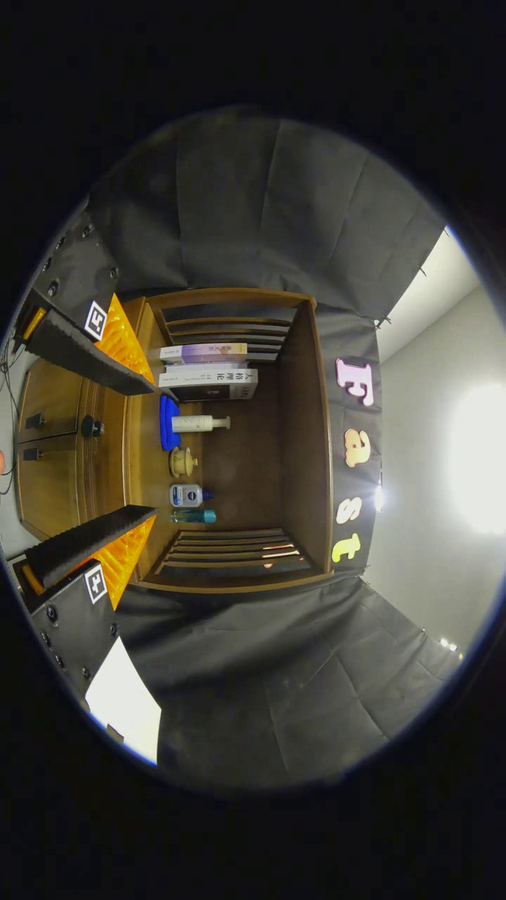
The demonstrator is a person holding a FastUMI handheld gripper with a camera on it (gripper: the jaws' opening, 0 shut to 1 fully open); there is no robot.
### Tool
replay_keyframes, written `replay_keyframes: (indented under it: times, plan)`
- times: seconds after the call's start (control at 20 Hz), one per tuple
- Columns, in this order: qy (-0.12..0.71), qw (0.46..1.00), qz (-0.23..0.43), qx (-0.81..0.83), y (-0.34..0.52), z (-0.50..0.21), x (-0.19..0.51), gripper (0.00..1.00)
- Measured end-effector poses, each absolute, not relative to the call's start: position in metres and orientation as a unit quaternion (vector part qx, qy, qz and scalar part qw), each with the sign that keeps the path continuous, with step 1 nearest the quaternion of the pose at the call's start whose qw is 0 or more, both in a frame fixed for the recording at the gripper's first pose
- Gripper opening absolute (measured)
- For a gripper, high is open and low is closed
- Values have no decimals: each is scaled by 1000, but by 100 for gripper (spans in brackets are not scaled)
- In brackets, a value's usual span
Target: Pull open the drawer, take out the items inside it, and place them on the countertop above the cabinet.
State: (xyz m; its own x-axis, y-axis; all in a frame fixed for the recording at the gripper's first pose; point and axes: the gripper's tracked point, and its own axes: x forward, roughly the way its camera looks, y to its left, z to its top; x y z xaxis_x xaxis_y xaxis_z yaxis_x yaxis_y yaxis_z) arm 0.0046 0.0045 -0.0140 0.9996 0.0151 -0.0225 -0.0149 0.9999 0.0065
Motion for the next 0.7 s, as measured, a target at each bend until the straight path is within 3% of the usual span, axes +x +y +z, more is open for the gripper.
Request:
replay_keyframes:
  times: [0.7]
  plan:
    - [52,998,23,3,33,-70,91,99]
